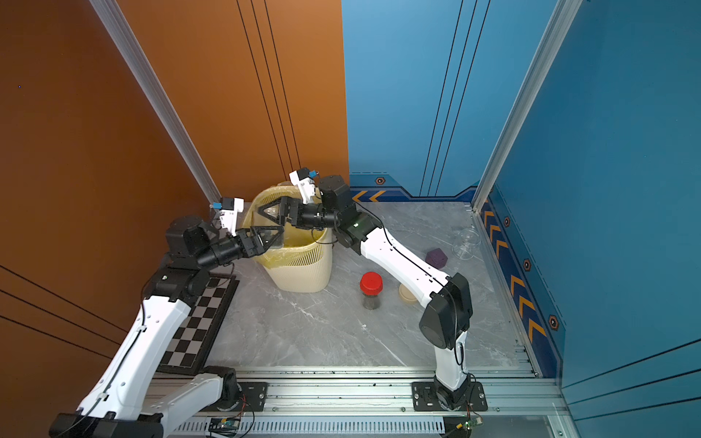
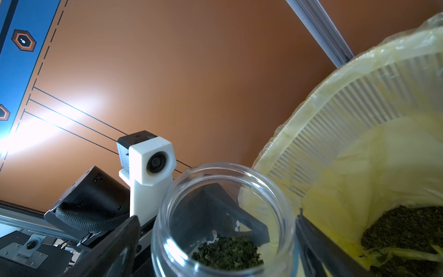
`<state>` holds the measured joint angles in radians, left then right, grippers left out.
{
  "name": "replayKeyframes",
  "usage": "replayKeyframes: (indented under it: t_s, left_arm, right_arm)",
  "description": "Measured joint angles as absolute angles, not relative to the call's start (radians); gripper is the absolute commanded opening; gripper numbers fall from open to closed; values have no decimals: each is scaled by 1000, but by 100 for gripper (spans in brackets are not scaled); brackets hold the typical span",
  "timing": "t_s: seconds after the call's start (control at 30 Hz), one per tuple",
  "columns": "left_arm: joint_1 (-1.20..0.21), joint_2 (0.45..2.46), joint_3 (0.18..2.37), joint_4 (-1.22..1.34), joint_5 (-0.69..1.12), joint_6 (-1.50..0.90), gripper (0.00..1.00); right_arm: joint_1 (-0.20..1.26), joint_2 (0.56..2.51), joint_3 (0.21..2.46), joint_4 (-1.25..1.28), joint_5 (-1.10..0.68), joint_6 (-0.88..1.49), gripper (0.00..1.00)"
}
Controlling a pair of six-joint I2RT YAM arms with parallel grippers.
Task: Empty moldy tea leaves from jars
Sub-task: Pour the moldy tea leaves from the jar into the trash bin.
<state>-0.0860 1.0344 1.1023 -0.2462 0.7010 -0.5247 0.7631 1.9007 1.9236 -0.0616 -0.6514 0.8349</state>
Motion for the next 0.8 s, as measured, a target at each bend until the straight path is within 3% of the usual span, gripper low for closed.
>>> replayKeyframes:
  t_s: [0.43,0.8]
  left_arm:
    - [-85,1045,1108,-249,730,-525,58]
    - [-90,1053,1137,-284,765,-551,58]
  right_arm:
    - [763,1901,1929,-74,-651,830,100]
    - [767,1930,2018,-167,-629,763,92]
